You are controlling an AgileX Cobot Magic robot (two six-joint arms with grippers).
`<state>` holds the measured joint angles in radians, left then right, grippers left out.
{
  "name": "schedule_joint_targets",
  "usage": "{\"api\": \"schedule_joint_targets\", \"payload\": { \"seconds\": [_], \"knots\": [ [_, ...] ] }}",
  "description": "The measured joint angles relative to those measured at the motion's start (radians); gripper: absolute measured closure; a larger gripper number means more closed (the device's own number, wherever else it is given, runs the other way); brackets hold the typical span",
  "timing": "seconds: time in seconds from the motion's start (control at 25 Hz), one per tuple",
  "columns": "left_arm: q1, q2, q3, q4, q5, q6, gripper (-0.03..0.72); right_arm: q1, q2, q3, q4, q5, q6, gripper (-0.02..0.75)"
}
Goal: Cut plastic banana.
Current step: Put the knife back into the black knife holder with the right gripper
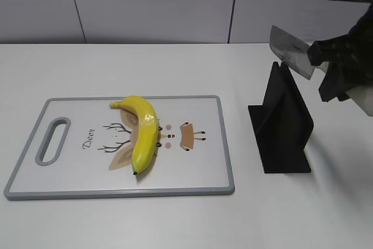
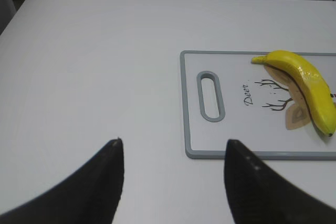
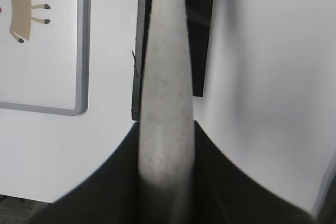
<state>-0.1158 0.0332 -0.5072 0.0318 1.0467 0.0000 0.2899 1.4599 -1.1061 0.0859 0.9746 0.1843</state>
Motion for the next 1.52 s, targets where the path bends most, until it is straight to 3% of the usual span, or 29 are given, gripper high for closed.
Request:
{"api": "schedule_joint_targets", "payload": {
  "seconds": [1.24,1.32,1.52],
  "knots": [
    [0.0,0.0,0.0,0.0,0.0,0.0,0.105,0.0,0.094,0.001,0.07,0.052,0.003,0.568],
    [0.0,0.0,0.0,0.0,0.0,0.0,0.105,0.0,0.094,0.001,0.074,0.066,0.002,0.519],
    [0.0,0.0,0.0,0.0,0.0,0.0,0.105,0.0,0.094,0.001,0.077,0.076,0.002,0.3]
  ]
}}
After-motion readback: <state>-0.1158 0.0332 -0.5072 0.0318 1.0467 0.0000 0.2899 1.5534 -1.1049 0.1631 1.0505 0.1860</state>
